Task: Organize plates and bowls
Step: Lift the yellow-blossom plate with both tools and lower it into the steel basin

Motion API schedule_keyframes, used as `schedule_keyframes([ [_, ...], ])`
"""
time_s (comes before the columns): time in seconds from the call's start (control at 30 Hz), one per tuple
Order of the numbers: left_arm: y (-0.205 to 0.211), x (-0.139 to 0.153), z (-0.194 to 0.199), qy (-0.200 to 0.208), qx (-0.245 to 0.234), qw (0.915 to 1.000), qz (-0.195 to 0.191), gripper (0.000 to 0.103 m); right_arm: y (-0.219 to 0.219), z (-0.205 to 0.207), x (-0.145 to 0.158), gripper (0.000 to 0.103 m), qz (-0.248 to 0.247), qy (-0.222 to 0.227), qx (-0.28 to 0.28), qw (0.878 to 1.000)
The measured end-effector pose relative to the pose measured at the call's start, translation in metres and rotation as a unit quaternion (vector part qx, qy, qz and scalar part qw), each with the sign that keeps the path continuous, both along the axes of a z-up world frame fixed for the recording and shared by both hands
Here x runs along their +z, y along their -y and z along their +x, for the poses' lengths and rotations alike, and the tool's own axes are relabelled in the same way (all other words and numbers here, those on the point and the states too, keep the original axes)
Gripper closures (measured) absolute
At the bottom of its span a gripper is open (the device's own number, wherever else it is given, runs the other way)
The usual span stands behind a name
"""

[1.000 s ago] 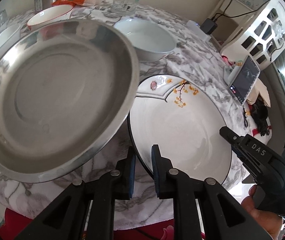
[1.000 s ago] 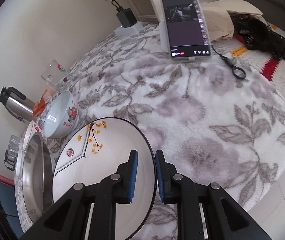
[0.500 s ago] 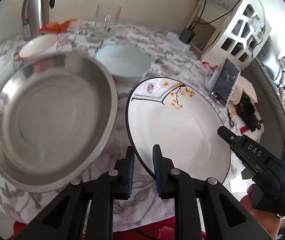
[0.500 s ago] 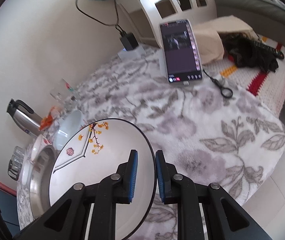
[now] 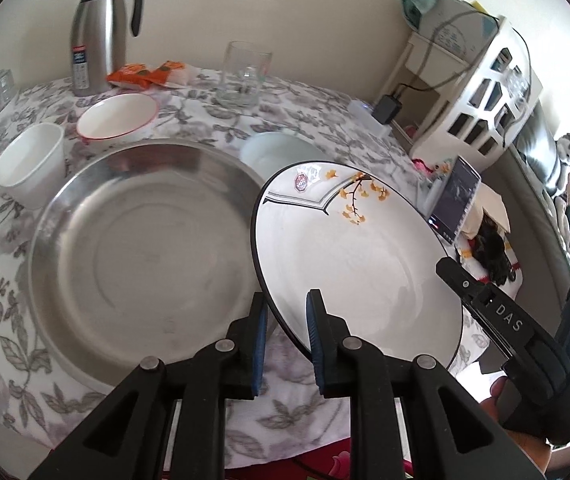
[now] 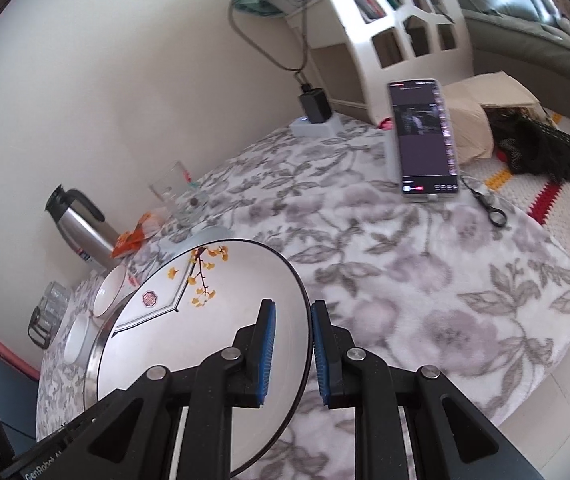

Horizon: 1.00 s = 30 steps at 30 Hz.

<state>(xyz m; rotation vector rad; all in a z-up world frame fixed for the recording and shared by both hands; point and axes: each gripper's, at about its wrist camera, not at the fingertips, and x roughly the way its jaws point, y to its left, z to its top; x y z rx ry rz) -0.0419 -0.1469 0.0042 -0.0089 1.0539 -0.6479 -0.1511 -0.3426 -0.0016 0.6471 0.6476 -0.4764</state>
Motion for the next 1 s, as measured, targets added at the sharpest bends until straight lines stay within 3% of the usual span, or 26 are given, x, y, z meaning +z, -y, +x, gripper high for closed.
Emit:
schedule_keyframes([
  [0.6, -0.091, 0.000, 0.048, -0.012, 0.066, 0.9978, 0.000, 0.082, -0.086, 0.069, -0.004, 0.083, -0.021, -0.056, 0.087, 0.994],
  [1.0, -0.129, -0.011, 0.071, -0.037, 0.109, 0.9934, 0.004, 0.082, -0.119, 0.101, -0.019, 0.083, -0.023, -0.082, 0.112, 0.990],
])
